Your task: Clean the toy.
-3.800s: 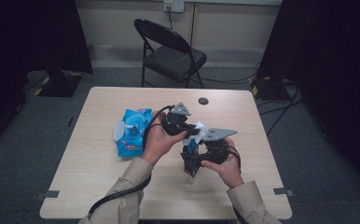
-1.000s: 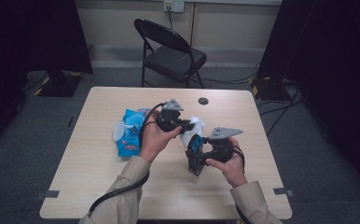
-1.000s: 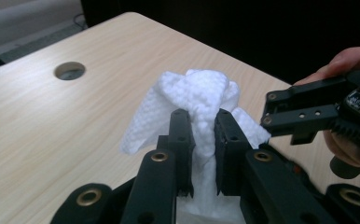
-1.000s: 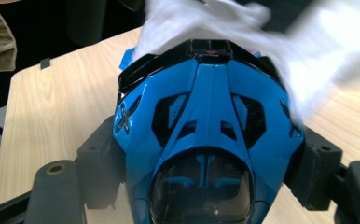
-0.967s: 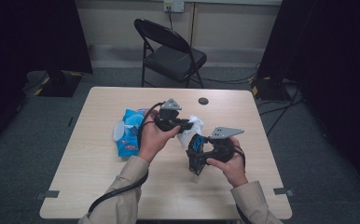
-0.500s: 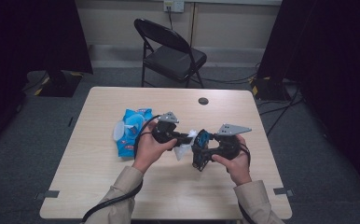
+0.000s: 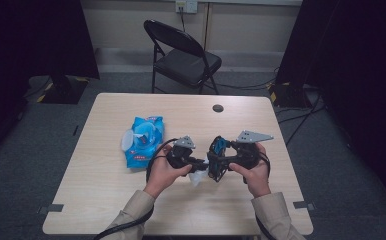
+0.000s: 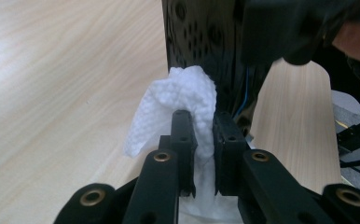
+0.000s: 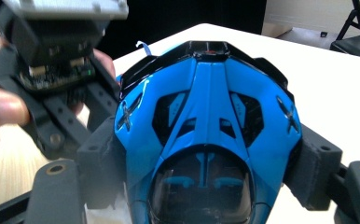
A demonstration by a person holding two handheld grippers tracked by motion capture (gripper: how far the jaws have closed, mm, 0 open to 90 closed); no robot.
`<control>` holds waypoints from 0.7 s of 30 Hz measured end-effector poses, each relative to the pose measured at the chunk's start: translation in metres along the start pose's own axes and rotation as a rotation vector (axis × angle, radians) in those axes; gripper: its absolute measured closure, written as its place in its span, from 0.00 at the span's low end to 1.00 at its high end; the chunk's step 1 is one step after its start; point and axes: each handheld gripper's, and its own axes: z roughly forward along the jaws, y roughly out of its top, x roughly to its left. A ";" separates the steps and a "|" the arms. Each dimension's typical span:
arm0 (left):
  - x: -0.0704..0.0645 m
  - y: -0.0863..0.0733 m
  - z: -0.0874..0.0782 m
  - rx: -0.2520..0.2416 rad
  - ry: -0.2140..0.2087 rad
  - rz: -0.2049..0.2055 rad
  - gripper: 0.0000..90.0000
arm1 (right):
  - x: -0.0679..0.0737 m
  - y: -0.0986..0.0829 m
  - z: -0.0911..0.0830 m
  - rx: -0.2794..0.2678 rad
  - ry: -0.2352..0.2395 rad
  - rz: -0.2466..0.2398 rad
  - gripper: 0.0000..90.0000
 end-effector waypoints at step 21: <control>0.013 0.007 -0.039 -0.068 0.061 0.004 0.90 | -0.004 -0.001 -0.002 -0.017 0.006 0.021 0.28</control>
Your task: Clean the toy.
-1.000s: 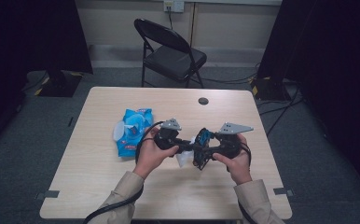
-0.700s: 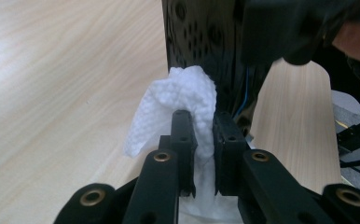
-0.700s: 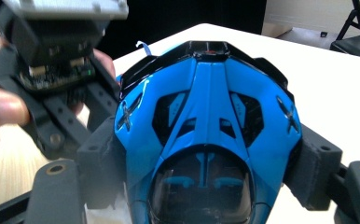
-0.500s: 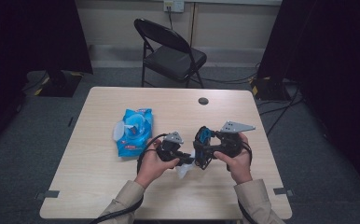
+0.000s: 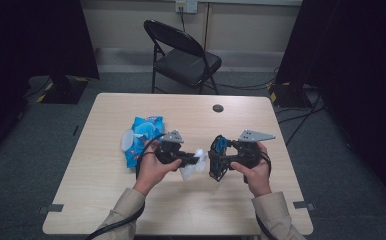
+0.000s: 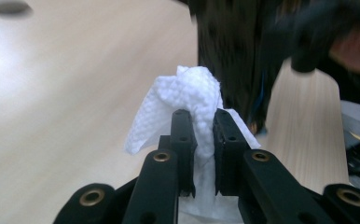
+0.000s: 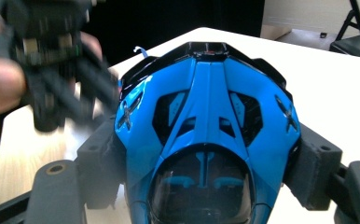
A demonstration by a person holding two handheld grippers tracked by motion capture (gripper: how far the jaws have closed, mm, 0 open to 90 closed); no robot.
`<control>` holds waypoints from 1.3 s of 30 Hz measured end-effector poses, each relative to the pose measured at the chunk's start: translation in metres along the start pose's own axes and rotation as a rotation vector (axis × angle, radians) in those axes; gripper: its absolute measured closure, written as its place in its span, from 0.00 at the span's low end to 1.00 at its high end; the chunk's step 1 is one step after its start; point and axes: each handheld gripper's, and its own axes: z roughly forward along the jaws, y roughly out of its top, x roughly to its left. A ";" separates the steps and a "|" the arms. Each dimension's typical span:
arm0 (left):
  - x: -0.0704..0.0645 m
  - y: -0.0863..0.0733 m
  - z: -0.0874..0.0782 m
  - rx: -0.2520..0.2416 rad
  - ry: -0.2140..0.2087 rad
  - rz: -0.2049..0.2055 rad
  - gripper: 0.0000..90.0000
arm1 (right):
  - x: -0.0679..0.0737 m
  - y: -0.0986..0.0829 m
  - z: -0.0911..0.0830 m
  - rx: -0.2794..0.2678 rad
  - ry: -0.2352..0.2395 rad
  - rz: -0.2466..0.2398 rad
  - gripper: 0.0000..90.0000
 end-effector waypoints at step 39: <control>-0.007 -0.003 0.031 0.014 -0.078 -0.004 0.90 | 0.006 -0.001 0.005 0.007 0.044 -0.006 0.28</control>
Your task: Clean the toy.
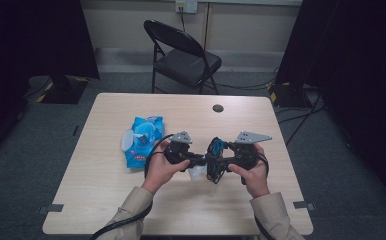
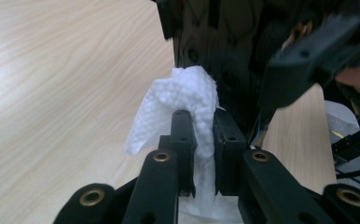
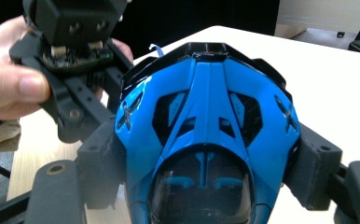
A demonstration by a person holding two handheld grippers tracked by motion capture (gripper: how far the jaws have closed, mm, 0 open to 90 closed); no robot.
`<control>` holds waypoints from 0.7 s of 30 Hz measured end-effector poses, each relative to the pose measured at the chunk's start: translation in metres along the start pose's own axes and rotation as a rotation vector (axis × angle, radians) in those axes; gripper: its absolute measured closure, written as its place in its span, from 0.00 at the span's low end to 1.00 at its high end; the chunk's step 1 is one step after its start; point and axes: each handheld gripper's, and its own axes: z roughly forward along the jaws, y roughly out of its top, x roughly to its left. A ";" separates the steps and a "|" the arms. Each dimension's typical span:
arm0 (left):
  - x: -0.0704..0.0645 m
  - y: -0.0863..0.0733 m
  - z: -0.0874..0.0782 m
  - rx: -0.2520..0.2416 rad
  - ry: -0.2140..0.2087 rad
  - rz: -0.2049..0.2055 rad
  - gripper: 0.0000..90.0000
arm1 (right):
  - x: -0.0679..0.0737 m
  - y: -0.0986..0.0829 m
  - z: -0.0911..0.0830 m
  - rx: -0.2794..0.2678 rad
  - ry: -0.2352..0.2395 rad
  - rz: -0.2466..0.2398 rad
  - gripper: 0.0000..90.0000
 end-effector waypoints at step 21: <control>0.000 -0.032 0.009 0.107 -0.002 -0.003 0.90 | -0.002 -0.001 -0.001 -0.011 -0.005 0.012 0.28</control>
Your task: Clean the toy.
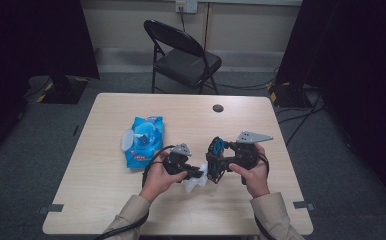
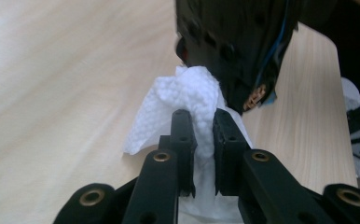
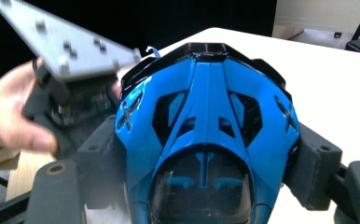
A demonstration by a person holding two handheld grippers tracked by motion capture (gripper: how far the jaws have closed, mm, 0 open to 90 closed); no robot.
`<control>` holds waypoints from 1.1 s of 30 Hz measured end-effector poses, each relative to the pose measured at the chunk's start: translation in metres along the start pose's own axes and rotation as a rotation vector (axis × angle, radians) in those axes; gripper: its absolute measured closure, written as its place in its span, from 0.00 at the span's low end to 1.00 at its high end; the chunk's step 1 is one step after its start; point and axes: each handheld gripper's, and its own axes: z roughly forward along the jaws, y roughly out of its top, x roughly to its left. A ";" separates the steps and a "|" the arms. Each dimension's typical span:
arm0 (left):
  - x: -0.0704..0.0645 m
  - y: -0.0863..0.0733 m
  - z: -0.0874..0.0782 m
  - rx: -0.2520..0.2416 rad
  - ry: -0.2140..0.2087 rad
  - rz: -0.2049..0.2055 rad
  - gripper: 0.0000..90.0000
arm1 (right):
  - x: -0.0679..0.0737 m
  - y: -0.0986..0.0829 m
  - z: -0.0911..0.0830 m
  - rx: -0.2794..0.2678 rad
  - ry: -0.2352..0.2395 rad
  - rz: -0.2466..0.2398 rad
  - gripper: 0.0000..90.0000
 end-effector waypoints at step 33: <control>0.008 0.056 -0.033 -0.156 0.026 0.013 0.90 | 0.009 0.000 0.008 0.009 0.064 -0.025 0.28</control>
